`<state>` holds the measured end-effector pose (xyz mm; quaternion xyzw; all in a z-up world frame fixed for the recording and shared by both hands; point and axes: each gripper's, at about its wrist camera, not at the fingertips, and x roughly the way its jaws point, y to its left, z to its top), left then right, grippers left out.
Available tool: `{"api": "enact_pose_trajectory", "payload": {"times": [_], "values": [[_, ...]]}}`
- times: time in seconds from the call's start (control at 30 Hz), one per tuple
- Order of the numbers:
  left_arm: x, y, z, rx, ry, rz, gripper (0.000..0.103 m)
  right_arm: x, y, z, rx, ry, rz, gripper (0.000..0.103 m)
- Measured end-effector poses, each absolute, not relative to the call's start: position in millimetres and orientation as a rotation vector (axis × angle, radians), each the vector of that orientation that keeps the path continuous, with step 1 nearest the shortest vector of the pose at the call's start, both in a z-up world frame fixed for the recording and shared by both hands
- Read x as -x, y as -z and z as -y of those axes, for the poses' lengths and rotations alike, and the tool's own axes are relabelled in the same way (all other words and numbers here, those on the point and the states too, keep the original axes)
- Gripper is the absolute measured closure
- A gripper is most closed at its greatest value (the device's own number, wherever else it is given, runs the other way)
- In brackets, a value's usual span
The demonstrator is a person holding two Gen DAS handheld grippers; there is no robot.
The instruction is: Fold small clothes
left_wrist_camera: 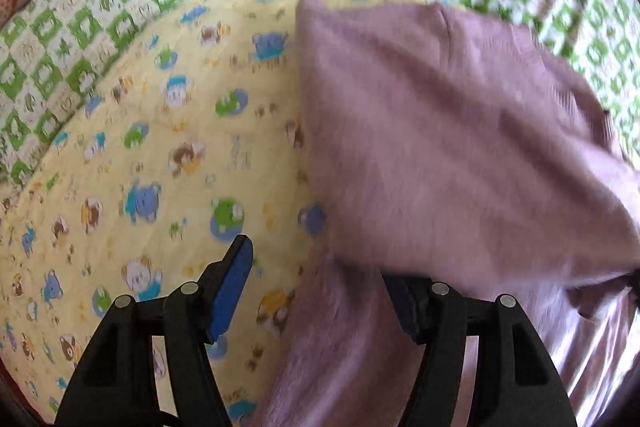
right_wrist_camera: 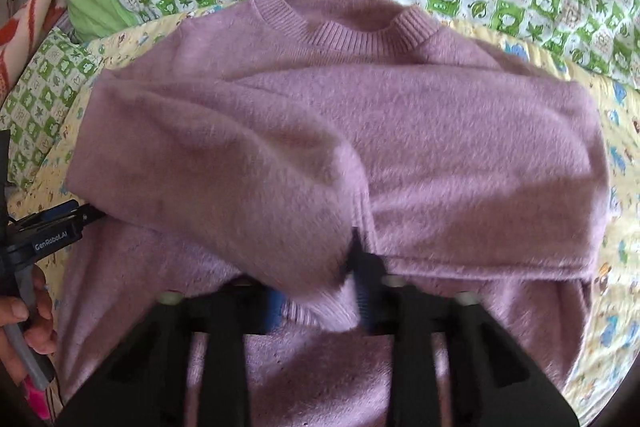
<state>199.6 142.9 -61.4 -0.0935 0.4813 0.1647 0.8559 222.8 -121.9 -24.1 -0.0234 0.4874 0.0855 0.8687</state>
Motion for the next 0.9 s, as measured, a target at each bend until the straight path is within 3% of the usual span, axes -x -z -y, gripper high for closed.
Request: {"api": "enact_pose_trajectory", "payload": {"times": [0.13, 0.27, 0.33, 0.47, 0.63, 0.87, 0.9], "values": [[-219, 54, -153, 0.223, -0.429, -0.991, 0.037, -229, -21, 133, 0.124, -0.142, -0.878, 0.095], [-225, 51, -166, 0.333, -0.402, -0.973, 0.036, -218, -92, 154, 0.247, -0.051, -0.613, 0.096], [-226, 52, -161, 0.304, -0.413, -0.97, 0.037, -213, -98, 159, 0.327, -0.018, -0.563, 0.096], [-221, 64, -159, 0.332, -0.422, -1.011, 0.044, -209, -43, 162, 0.545, 0.015, -0.606, 0.096], [-214, 71, -172, 0.38, -0.414, -1.011, 0.044, -206, 24, 183, 0.584, 0.012, -0.758, 0.096], [-212, 78, -185, 0.476, -0.432, -1.015, 0.045, -211, 22, 183, 0.566, 0.014, -0.755, 0.095], [-211, 79, -186, 0.486, -0.432, -1.014, 0.045, -213, 27, 183, 0.56, -0.002, -0.776, 0.09]]}}
